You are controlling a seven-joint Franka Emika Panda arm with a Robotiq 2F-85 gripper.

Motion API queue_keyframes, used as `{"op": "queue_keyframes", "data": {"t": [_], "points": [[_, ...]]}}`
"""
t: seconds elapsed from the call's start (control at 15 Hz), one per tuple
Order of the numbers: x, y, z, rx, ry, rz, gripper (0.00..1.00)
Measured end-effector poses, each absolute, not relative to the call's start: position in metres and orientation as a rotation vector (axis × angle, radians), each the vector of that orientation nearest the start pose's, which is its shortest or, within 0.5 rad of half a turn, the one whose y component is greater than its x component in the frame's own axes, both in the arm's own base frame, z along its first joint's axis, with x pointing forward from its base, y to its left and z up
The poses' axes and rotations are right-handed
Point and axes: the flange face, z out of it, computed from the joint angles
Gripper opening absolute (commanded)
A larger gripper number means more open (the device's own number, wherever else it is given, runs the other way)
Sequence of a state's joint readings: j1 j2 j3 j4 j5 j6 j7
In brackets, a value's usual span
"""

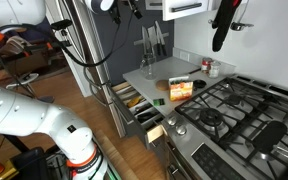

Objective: Remove the spatula from the glass mug then put it in the top cupboard

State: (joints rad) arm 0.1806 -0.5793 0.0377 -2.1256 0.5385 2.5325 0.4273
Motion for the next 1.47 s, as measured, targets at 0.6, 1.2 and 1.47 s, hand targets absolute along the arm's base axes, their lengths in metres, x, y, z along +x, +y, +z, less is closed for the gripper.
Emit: {"op": "queue_keyframes", "data": {"t": [0.6, 1.2, 1.47], "points": [[0.366, 0.067, 0.722, -2.168, 0.6, -0.924, 1.0], [0.322, -0.007, 0.737, -2.248, 0.618, -0.893, 1.0], [0.294, -0.047, 0.755, -2.249, 0.54, -1.05, 1.0]]}}
